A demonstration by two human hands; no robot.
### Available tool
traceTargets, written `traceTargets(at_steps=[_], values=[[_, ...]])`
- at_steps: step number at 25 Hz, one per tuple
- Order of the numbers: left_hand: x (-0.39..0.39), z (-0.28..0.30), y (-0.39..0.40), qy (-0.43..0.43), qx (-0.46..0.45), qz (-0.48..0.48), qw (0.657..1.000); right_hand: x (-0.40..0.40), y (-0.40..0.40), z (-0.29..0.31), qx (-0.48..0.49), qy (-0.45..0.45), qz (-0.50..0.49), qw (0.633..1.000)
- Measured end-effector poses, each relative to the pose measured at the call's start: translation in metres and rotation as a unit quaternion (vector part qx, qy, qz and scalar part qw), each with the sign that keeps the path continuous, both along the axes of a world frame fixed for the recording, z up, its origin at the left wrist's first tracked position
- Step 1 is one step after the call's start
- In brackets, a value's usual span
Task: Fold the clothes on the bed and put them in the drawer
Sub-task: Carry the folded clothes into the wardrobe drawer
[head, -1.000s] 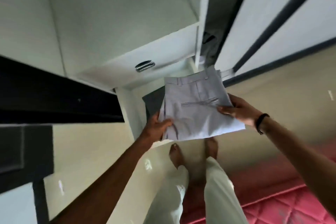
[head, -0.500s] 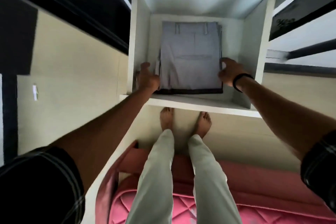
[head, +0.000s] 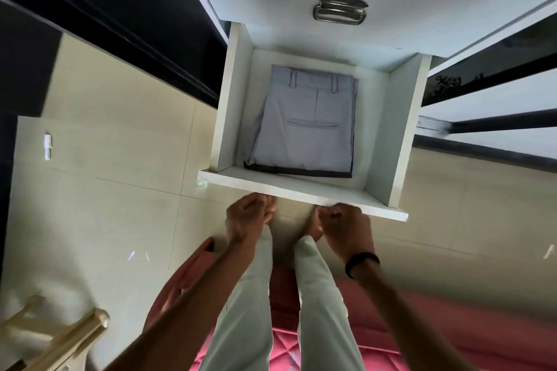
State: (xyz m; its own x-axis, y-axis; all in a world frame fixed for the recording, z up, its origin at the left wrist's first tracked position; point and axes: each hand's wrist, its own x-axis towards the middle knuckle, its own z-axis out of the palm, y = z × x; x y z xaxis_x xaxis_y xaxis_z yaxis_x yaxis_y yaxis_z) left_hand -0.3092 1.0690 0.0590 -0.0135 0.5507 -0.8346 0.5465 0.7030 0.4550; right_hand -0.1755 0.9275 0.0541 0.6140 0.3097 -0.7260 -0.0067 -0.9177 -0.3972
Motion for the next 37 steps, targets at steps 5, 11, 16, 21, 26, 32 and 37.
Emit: traceTargets(at_steps=[5,11,16,21,26,32,37], values=[[0.022,0.002,0.006,-0.087,-0.044,0.186,0.978,-0.023,0.028,-0.013,0.133,0.179,-0.546,0.808],[0.082,-0.011,0.03,-0.149,0.029,0.223,0.963,0.013,0.097,-0.021,0.232,0.108,-0.662,0.705],[0.132,-0.063,0.056,-0.122,0.302,-0.023,0.945,0.056,0.164,-0.056,0.327,-0.056,-0.601,0.727],[0.19,-0.098,0.127,-0.214,0.367,-0.014,0.905,0.092,0.194,-0.088,0.437,-0.019,-0.535,0.723],[0.218,-0.121,0.163,-0.268,0.361,-0.036,0.892,0.107,0.214,-0.128,0.433,-0.076,-0.393,0.808],[0.232,-0.122,0.182,-0.286,0.342,-0.038,0.894,0.131,0.203,-0.133,0.422,-0.042,-0.243,0.873],[0.226,-0.162,0.148,-0.169,0.352,-0.338,0.856,0.149,0.206,-0.203,0.329,-0.001,-0.406,0.853]])
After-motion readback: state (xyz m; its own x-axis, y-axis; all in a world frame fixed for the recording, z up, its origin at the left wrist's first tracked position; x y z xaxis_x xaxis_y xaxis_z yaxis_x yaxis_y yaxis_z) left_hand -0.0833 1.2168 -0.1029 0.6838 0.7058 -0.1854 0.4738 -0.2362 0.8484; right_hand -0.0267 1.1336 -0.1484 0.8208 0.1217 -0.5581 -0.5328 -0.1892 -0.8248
